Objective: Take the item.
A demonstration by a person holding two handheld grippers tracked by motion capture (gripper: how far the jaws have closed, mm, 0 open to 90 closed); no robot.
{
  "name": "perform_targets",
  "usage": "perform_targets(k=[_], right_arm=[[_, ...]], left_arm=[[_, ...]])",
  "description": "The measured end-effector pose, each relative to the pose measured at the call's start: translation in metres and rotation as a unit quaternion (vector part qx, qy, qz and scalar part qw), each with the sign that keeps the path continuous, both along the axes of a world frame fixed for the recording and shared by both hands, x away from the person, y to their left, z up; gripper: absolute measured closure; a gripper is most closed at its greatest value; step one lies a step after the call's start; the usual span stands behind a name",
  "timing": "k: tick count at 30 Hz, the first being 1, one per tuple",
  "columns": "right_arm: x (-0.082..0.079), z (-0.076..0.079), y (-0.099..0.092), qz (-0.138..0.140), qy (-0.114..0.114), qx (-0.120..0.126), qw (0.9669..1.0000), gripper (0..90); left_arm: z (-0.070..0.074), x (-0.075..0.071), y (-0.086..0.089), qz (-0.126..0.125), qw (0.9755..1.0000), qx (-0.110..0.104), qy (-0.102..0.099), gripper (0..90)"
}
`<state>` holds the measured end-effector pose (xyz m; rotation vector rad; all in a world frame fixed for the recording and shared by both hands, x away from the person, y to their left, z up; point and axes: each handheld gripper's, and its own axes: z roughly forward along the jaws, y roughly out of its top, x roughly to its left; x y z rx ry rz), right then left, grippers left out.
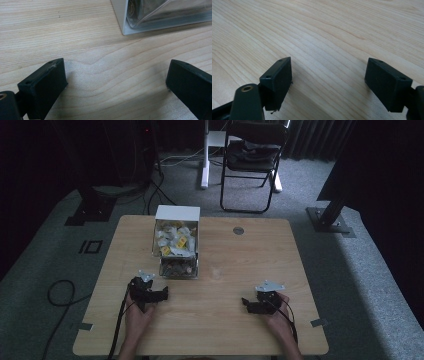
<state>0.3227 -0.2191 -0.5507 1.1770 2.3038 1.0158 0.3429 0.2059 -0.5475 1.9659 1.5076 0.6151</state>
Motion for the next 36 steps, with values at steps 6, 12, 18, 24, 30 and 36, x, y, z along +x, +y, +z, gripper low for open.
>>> perform_targets(k=[6, 12, 18, 24, 30, 36], right_arm=[[-0.0002, -0.0001, 0.0006, 0.01, 0.0, 0.0, 1.0, 20.9], [0.0001, -0.0002, 0.0006, 0.011, 0.0, 0.0, 0.9999, 20.8], [0.0, -0.0001, 0.001, 0.014, 0.001, 0.0, 0.9999, 19.5], [0.0, -0.0001, 0.001, 0.014, 0.002, 0.0, 0.9999, 19.5], [-0.0001, -0.0001, 0.001, 0.014, 0.002, 0.0, 0.9999, 19.5], [0.0, -0.0002, 0.0009, 0.016, 0.002, -0.001, 0.9999, 19.2]], left_arm=[[-0.0002, 0.0003, 0.0003, 0.001, 1.0, -0.001, -0.001, 3.4], [0.0, -0.0003, 0.0011, -0.005, 1.0, 0.0, 0.0, 3.4], [0.0019, -0.0047, 0.0027, -0.02, 0.9998, -0.001, -0.004, 15.0], [0.0032, -0.0065, 0.0041, -0.031, 0.9995, -0.001, -0.003, 16.4], [0.0048, -0.0053, 0.0065, -0.045, 0.999, 0.001, 0.005, 16.7], [0.0082, -0.0088, 0.0065, -0.048, 0.9988, 0.002, 0.011, 26.9]])
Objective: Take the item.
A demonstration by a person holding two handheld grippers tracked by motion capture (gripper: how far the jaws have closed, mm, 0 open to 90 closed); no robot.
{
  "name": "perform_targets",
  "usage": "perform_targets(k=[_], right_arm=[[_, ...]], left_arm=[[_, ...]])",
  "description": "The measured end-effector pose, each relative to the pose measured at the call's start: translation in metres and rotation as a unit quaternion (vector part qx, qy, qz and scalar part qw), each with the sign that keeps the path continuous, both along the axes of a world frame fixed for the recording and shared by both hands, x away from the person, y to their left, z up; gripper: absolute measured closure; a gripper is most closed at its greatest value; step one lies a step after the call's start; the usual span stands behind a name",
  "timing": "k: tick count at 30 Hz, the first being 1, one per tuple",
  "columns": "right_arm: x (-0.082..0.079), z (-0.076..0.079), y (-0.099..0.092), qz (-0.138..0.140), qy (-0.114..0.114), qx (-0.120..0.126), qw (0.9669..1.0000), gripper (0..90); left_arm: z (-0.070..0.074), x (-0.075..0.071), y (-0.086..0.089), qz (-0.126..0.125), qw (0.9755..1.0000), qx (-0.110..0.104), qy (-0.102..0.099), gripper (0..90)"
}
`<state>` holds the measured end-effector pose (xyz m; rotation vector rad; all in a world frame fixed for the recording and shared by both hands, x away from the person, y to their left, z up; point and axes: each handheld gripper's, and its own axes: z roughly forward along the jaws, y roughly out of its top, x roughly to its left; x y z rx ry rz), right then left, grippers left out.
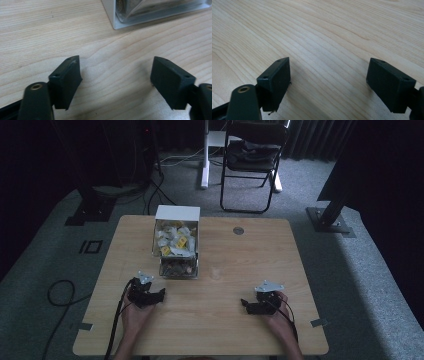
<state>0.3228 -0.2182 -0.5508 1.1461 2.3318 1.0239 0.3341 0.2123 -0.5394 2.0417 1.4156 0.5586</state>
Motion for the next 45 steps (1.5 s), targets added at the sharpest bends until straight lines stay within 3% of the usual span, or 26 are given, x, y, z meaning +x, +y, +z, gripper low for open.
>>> perform_targets(k=[4, 8, 18, 31, 45], right_arm=[[0.0, 0.0, -0.002, 0.005, 0.0, 0.0, 1.0, 19.2], [0.0, 0.0, -0.002, 0.005, 0.0, -0.001, 1.0, 19.2], [0.0, 0.0, -0.002, 0.008, 0.0, 0.0, 1.0, 19.3], [0.0, 0.0, -0.003, 0.01, 0.0, 0.0, 0.9999, 19.2], [0.0, 0.0, -0.003, 0.011, 0.0, 0.0, 0.9999, 19.2]], left_arm=[[0.004, -0.002, -0.001, -0.003, 0.9999, -0.006, 0.015, 34.6], [0.006, -0.004, -0.002, -0.012, 0.9998, -0.005, 0.016, 36.2], [0.024, -0.013, -0.007, -0.034, 0.9991, -0.018, -0.018, 38.3], [0.043, -0.022, -0.024, -0.077, 0.9951, -0.028, -0.057, 40.8], [0.057, -0.019, -0.029, -0.091, 0.992, -0.034, -0.081, 39.8]])
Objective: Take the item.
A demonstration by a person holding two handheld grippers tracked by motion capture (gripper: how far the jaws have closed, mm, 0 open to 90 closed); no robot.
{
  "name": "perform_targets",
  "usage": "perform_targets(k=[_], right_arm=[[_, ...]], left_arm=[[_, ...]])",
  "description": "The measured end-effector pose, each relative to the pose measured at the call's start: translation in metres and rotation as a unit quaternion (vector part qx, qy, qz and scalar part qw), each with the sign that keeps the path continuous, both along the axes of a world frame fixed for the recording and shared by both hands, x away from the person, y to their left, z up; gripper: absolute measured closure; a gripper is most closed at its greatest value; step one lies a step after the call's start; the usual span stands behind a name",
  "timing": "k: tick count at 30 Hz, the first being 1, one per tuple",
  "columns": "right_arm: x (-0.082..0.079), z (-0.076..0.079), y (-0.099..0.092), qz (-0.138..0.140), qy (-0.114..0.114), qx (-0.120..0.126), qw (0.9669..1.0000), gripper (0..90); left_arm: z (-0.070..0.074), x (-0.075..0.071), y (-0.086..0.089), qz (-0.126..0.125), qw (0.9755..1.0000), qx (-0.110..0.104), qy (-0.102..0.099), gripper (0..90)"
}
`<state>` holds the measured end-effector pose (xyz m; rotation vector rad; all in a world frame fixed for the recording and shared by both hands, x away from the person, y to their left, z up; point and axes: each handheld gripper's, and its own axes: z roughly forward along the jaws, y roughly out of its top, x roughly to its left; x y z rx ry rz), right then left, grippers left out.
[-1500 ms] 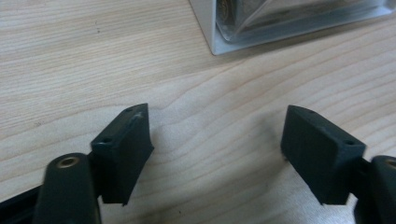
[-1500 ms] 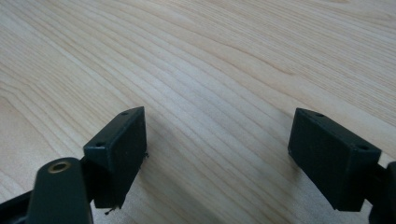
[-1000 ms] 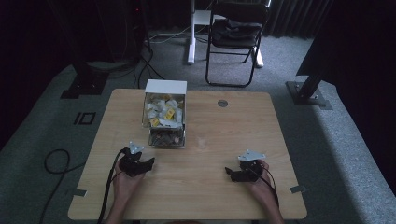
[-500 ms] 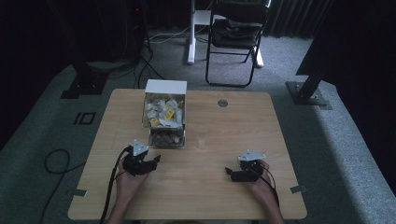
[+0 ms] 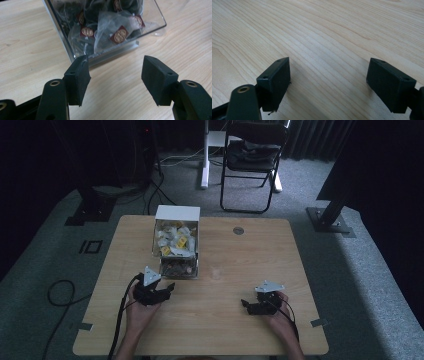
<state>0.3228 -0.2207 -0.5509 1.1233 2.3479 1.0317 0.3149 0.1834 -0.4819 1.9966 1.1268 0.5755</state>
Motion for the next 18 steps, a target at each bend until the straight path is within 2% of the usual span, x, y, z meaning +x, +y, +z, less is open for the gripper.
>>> perform_targets(k=[7, 14, 18], right_arm=[[0.0, 0.0, 0.0, 0.0, 0.0, 0.0, 1.0, 19.2], [0.0, 0.0, 0.0, 0.0, 0.0, 0.0, 1.0, 19.2], [0.0, 0.0, 0.0, 0.0, 0.0, 0.0, 1.0, 19.2]], left_arm=[[0.003, 0.007, -0.001, -0.009, 0.9999, 0.002, -0.009, 39.4], [0.002, 0.015, 0.0, -0.008, 0.9998, -0.015, -0.007, 37.1], [0.001, 0.016, -0.002, -0.015, 0.9998, -0.011, -0.008, 36.8]])
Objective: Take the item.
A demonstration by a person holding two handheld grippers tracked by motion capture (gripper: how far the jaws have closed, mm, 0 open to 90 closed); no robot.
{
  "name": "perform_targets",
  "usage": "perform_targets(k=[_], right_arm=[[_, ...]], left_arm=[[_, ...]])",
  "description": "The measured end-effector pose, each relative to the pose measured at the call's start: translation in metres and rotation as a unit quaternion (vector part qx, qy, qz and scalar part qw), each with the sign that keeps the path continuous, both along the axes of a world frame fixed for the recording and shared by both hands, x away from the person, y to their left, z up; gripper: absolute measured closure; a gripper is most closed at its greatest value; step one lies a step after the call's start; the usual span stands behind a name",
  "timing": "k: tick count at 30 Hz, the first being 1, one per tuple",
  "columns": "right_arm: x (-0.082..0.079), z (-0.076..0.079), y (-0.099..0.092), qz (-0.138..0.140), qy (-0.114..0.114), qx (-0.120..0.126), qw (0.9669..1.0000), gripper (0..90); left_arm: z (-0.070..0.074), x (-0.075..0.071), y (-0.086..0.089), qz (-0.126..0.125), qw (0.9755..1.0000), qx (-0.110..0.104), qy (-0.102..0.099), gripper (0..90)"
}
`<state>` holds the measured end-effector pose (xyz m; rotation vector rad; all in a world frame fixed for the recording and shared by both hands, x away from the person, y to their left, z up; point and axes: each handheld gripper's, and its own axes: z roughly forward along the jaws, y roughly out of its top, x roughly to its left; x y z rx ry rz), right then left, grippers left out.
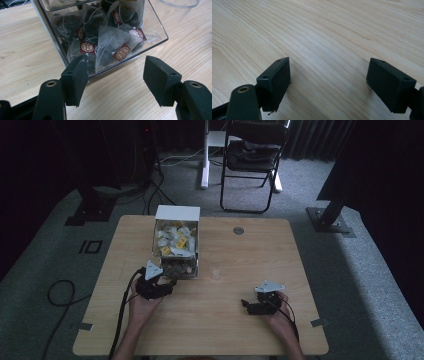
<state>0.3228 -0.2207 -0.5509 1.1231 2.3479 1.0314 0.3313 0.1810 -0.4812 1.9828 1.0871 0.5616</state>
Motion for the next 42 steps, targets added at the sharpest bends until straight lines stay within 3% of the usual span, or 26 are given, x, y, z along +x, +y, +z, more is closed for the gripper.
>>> perform_targets(k=[11, 20, 24, 29, 42], right_arm=[[0.0, 0.0, 0.0, 0.0, 0.0, 0.0, 1.0, 19.2], [0.0, 0.0, 0.0, 0.0, 0.0, 0.0, 1.0, 19.2], [0.0, 0.0, 0.0, 0.0, 0.0, 0.0, 1.0, 19.2], [0.0, 0.0, 0.0, 0.0, 0.0, 0.0, 1.0, 19.2], [0.0, 0.0, 0.0, 0.0, 0.0, 0.0, 1.0, 19.2]], left_arm=[[-0.005, 0.008, -0.007, -0.006, 1.0, 0.001, 0.0, 36.4], [-0.006, 0.01, -0.006, -0.009, 0.9999, -0.005, 0.012, 37.0], [-0.006, 0.008, -0.006, -0.012, 0.9998, -0.002, 0.014, 37.0], [-0.006, 0.004, -0.004, -0.01, 0.9997, -0.016, 0.016, 37.1], [-0.006, -0.012, 0.001, -0.019, 0.9993, -0.024, 0.022, 41.3]])
